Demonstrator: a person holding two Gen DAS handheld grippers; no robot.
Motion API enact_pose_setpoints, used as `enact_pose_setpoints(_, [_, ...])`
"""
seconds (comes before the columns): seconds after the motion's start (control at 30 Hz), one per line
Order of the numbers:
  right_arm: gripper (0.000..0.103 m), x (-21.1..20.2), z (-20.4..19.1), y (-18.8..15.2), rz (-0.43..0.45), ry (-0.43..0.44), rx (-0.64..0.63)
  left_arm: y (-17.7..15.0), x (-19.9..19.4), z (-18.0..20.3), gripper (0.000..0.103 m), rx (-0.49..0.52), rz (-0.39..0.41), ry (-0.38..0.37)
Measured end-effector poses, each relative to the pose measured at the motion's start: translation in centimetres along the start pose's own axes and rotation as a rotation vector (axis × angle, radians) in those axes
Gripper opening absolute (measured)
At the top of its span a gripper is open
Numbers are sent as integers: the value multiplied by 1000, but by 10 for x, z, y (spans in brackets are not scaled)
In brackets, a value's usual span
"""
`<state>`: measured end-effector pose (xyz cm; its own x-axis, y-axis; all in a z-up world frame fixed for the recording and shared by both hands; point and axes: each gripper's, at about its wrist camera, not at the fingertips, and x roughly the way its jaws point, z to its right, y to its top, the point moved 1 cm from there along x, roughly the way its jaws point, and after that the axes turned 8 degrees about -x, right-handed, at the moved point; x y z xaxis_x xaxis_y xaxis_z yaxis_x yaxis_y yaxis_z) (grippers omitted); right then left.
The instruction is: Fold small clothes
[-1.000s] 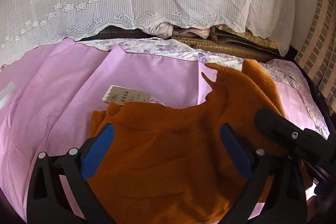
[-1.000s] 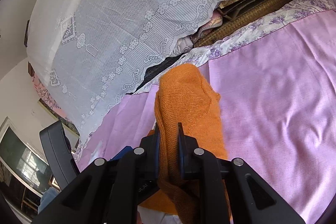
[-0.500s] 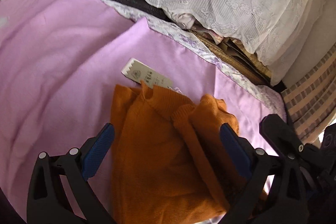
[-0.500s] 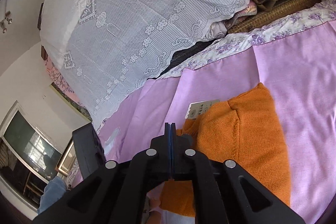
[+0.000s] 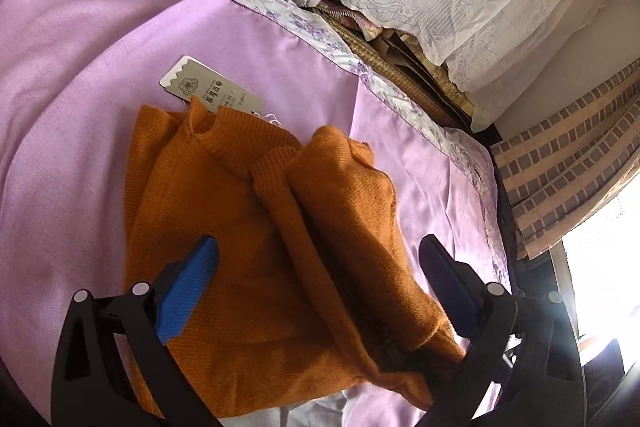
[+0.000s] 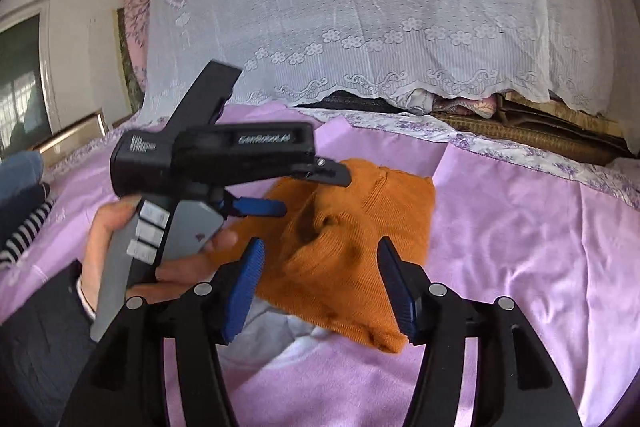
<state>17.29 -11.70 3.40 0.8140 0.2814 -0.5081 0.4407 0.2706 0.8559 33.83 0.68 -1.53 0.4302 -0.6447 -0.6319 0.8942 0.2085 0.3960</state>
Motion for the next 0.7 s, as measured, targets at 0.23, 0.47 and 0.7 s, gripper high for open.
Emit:
enact_pose_setpoints(0.23, [46, 32, -24, -16, -73, -167, -223, 2, 19, 8, 66, 18, -64, -49])
enact_pose_setpoints(0.47, [8, 31, -13, 0, -8, -197, -144, 12, 9, 12, 20, 66, -33, -105])
enact_pose_setpoints(0.7, [8, 34, -42, 33, 73, -143, -169, 30, -41, -1, 18, 95, 84, -124])
